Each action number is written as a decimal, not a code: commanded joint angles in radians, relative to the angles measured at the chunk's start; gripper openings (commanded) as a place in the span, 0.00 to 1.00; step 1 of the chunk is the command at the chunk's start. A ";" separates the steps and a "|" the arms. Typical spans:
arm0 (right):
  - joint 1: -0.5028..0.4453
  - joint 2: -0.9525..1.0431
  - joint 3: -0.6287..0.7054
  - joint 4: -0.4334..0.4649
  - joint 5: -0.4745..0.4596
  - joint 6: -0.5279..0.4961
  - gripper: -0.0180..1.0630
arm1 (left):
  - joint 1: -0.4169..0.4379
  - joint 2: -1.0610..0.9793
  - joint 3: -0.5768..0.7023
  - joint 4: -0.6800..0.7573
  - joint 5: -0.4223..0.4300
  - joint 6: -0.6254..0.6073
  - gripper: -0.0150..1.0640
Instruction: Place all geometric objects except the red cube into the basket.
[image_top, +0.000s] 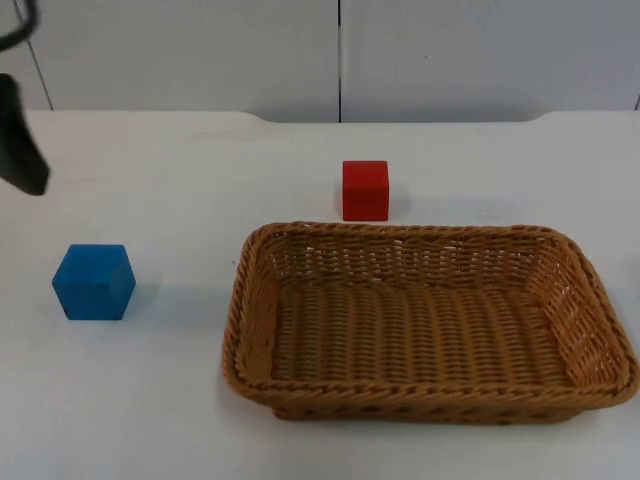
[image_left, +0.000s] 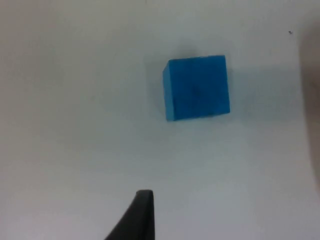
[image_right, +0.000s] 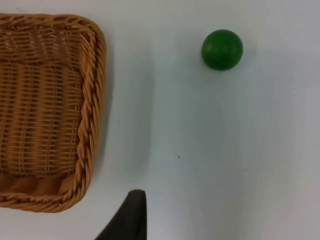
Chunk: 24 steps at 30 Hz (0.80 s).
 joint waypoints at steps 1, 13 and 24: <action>-0.007 -0.002 -0.006 -0.003 -0.010 -0.004 0.99 | -0.035 0.091 -0.057 -0.001 -0.013 0.005 0.99; -0.007 -0.002 -0.006 -0.003 -0.004 -0.007 0.99 | -0.058 0.477 -0.328 0.015 0.003 0.005 0.99; -0.007 -0.002 -0.006 -0.003 -0.019 -0.007 0.99 | -0.058 0.674 -0.387 0.017 -0.011 -0.019 0.99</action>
